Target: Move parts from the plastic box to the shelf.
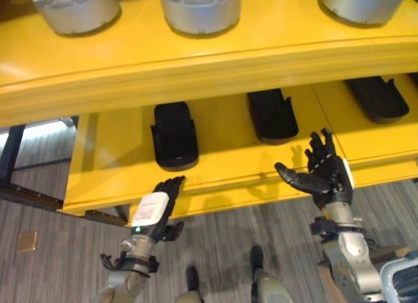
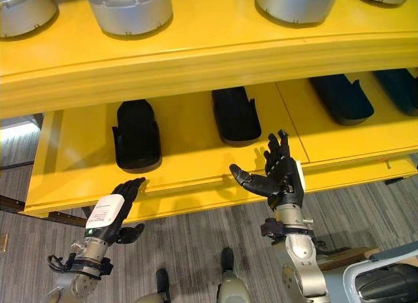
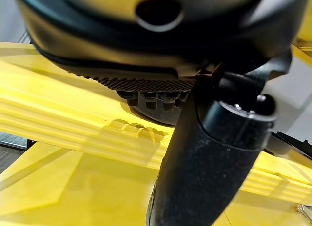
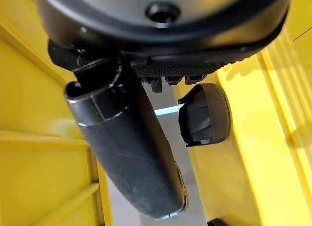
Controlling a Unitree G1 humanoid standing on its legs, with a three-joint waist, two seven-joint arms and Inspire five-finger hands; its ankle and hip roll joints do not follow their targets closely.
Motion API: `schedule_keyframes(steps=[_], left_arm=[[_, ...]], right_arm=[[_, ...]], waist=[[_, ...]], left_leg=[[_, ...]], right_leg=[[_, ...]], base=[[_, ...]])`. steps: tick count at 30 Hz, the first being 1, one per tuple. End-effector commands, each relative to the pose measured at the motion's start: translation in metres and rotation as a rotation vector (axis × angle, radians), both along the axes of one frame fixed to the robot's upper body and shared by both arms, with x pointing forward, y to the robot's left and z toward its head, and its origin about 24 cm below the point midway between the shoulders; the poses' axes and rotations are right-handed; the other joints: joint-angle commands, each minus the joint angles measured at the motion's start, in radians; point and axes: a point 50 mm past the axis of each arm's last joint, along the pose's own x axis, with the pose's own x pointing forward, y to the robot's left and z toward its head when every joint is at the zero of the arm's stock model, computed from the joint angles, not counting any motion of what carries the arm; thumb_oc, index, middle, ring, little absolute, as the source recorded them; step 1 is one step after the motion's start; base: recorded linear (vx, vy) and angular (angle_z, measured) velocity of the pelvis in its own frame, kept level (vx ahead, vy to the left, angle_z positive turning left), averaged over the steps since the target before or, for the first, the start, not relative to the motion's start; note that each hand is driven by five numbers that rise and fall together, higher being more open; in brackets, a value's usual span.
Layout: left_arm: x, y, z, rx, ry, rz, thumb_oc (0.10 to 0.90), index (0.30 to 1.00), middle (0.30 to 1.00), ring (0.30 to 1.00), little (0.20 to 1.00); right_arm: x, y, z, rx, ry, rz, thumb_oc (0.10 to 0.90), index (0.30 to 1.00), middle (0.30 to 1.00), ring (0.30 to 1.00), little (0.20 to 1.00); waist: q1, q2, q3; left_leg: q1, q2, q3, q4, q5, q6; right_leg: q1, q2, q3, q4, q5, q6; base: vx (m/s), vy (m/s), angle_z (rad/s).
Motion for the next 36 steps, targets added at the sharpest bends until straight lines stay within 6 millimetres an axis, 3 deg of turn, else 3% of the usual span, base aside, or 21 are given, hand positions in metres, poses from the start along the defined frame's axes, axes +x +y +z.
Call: schedule_keyframes(steps=[1,16,36], left_arm=[[0.023,0.015,0.027,0.080,-0.155,-0.009,0.900,1.000,1.000,1.000,1.000],[0.032,0.000,0.016,0.038,-0.100,-0.062,0.900,1.000,1.000,1.000,1.000],[0.047,0.019,-0.012,0.066,-0.006,0.114,0.900,1.000,1.000,1.000,1.000]], right_arm=[[0.001,0.003,0.037,0.045,-0.236,0.010,0.900,1.000,1.000,1.000,1.000],[0.000,0.005,0.037,0.049,-0.238,0.008,0.900,1.000,1.000,1.000,1.000],[-0.002,0.005,0.033,0.061,-0.222,0.000,0.900,1.000,1.000,1.000,1.000]], waist=[[-0.008,-0.042,-0.060],[-0.021,-0.048,-0.062],[-0.045,-0.054,-0.071]], left_leg=[[0.012,0.059,0.012,-0.003,0.007,-0.030],[0.013,0.064,0.018,-0.005,0.010,-0.033],[0.022,0.069,0.039,-0.006,0.011,-0.038]], right_leg=[[0.053,-0.071,-0.022,0.008,-0.080,0.107],[0.051,-0.064,-0.016,0.006,-0.082,0.105],[0.048,-0.057,-0.007,0.003,-0.080,0.105]], base=[[0.01,-0.011,-0.07],[0.00,-0.002,-0.01],[0.00,0.001,-0.02]])
